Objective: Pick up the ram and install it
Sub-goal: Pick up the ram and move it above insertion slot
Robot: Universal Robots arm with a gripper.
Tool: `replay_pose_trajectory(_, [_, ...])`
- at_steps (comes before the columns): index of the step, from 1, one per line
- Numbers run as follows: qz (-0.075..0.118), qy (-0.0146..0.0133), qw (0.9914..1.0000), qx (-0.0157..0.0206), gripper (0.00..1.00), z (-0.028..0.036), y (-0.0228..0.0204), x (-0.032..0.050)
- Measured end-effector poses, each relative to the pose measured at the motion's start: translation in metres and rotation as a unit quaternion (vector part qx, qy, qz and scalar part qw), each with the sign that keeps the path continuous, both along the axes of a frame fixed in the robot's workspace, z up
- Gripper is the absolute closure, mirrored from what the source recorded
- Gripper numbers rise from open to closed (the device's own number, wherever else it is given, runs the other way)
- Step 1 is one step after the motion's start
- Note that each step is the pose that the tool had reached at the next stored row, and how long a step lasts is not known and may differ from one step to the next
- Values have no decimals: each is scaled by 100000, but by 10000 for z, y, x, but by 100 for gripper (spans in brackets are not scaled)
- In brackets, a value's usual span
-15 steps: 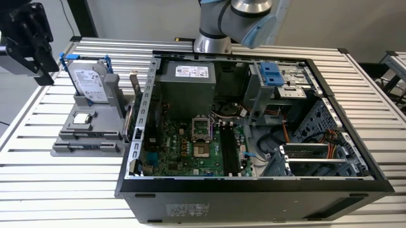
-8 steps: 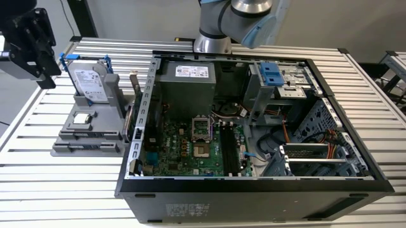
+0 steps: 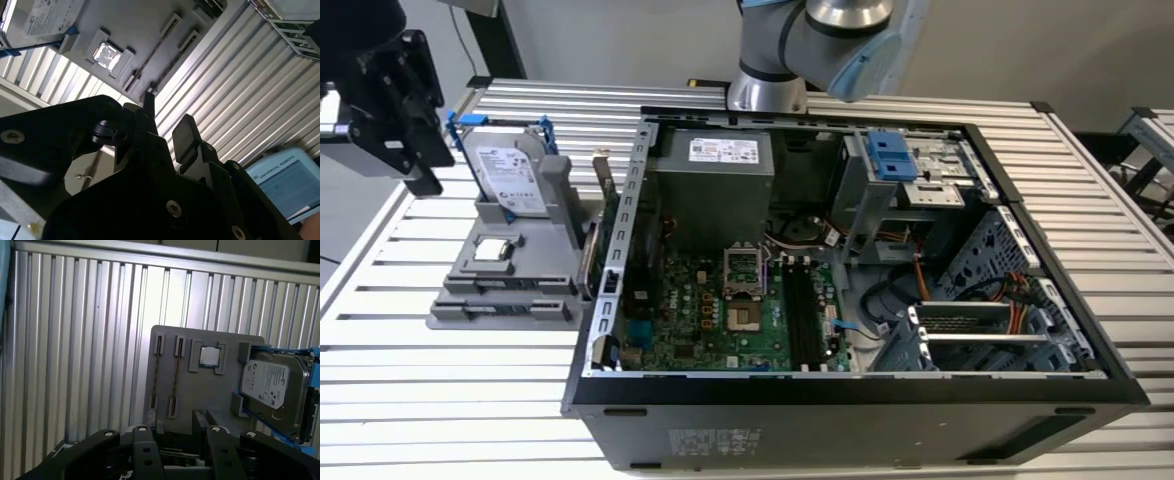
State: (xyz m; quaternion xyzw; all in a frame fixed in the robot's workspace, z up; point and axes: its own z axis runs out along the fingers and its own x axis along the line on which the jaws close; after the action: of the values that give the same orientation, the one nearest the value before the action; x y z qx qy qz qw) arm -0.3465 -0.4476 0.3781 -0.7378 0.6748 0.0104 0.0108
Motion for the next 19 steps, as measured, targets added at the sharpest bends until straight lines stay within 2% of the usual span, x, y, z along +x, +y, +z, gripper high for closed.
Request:
replay_pose_trajectory(7, [-119,113,100000,179,0,-76,1,0])
replay_pose_trajectory(12, [-125,118,99998,609,0,-121,1,0])
replay_pose_trajectory(19, [-1433,236,99988,616,0,-215,0,-4])
